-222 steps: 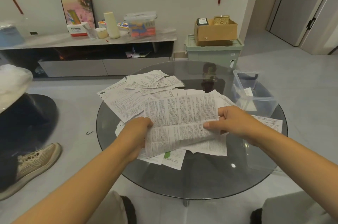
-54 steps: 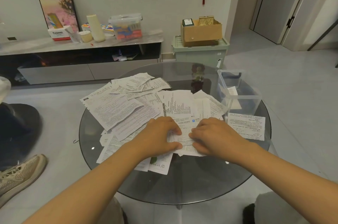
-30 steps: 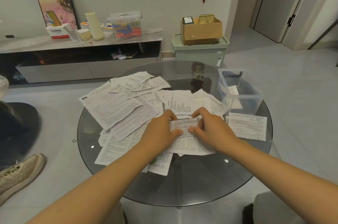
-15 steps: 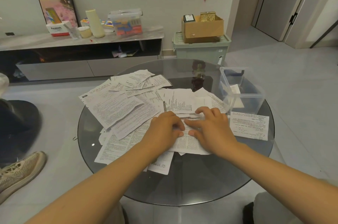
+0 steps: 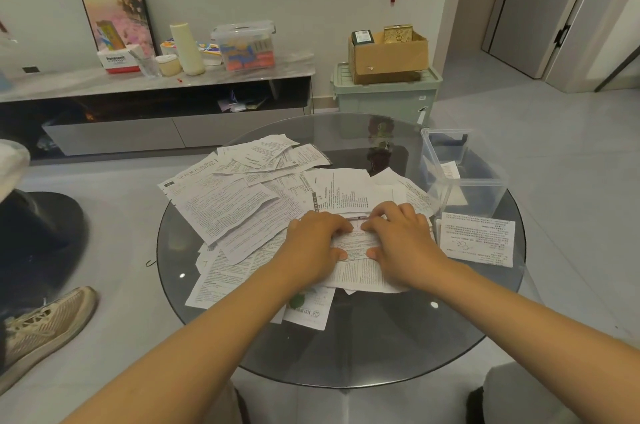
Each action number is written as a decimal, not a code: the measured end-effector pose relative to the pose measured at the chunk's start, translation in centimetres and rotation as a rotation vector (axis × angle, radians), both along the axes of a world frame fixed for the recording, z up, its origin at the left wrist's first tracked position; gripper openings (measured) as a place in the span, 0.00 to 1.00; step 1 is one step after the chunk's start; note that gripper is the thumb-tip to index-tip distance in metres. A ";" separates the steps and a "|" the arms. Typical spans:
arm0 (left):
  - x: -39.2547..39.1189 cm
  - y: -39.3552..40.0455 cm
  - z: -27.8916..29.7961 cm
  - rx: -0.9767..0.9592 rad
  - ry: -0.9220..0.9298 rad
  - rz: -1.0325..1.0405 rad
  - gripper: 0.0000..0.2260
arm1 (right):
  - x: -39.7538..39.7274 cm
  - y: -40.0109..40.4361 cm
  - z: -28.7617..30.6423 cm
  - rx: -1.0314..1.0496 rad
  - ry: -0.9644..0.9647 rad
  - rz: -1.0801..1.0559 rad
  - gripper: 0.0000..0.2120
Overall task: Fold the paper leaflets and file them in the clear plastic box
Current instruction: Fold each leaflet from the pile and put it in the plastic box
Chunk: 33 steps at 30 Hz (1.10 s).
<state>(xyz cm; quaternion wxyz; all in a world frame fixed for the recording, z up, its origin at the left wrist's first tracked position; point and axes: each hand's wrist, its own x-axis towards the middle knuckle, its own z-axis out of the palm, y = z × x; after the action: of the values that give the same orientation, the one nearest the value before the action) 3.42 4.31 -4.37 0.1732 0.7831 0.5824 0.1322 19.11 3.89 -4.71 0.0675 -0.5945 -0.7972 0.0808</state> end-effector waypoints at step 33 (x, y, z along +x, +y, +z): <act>10.1 -1.2 5.3 -0.203 -0.822 0.090 0.13 | 10.8 -3.7 5.6 -0.028 0.961 -0.419 0.09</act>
<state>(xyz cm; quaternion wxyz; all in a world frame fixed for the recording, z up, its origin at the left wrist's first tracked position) 13.48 3.07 0.94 0.4614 0.6179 0.5086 0.3829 29.90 0.23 0.88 0.4321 -0.6379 -0.5393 0.3399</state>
